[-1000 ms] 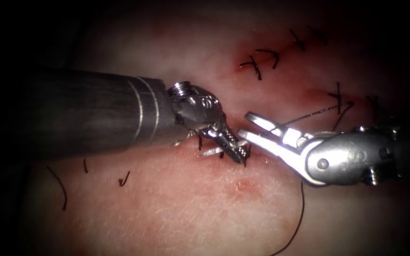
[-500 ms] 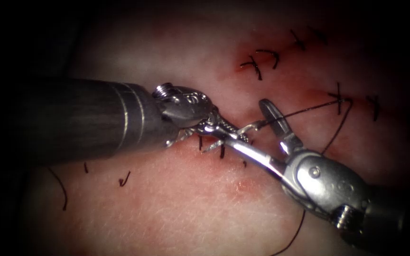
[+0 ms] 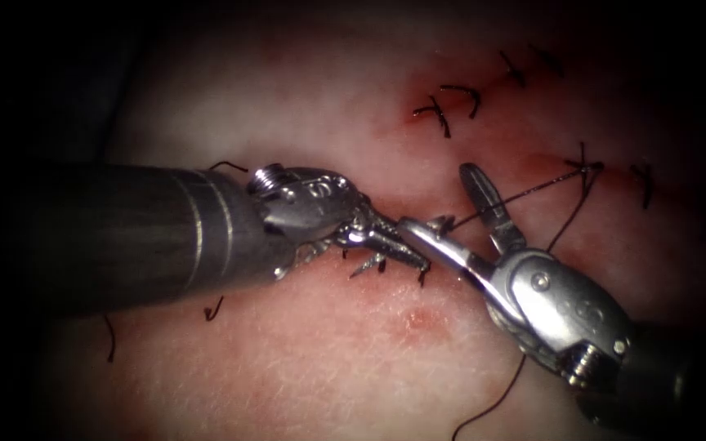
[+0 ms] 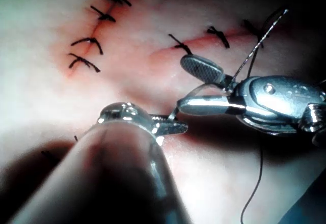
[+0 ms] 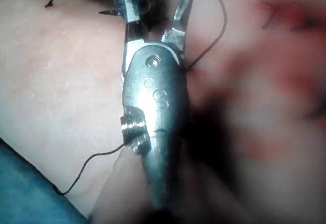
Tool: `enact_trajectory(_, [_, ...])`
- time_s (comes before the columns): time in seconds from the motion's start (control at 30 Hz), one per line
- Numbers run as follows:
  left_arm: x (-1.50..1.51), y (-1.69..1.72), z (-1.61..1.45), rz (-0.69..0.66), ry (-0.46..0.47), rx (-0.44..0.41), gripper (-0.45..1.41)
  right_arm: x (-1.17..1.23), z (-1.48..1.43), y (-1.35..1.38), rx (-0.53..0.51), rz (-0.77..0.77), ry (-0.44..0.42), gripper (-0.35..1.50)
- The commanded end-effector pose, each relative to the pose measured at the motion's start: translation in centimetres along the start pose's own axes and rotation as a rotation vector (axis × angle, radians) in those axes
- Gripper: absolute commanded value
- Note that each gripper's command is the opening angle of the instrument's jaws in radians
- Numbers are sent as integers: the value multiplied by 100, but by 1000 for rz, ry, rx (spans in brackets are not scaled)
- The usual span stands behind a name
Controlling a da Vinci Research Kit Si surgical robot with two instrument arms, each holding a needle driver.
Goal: Wound Closure
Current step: Grab the needle straight on with the right grasper.
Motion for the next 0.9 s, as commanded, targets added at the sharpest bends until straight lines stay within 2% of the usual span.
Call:
enact_trajectory(0.03, [-1, -6, 8, 5, 5, -1, -45, -7, 2, -9, -3, 3, 6, 90])
enact_trajectory(0.13, [-2, -6, 9, 6, 11, 1, -45, -6, 1, -14, -8, 4, 12, 75])
enact_trajectory(0.17, [-2, -5, 9, 6, 11, 1, -45, -5, 1, -14, -6, 5, 16, 56])
enact_trajectory(0.23, [-4, -4, 10, 13, 10, 3, -45, -5, 0, -16, 7, 4, 22, -35])
enact_trajectory(0.57, [-9, -1, 13, 23, 8, 10, -45, 5, 1, -15, 3, 9, 17, -35])
enact_trajectory(0.67, [-11, 2, 14, 22, 3, 52, -43, 5, 1, -14, 2, -4, 14, -35])
enact_trajectory(0.73, [-12, 4, 15, 18, 3, 75, 7, 4, 2, -12, 5, -25, 3, -35])
enact_trajectory(0.77, [-13, 5, 16, 16, 9, 82, 21, 3, 2, -11, 11, -46, -3, -35])
enact_trajectory(0.8, [-14, 7, 17, 14, 14, 90, 59, 2, 1, -9, 18, -53, -2, -35])
enact_trajectory(0.87, [-17, 9, 21, 1, 20, 103, 100, 0, -1, -3, 30, -93, -8, -35])
enact_trajectory(0.9, [-20, 11, 24, 2, 20, 111, 113, -1, -2, -1, 37, -113, -11, -35])
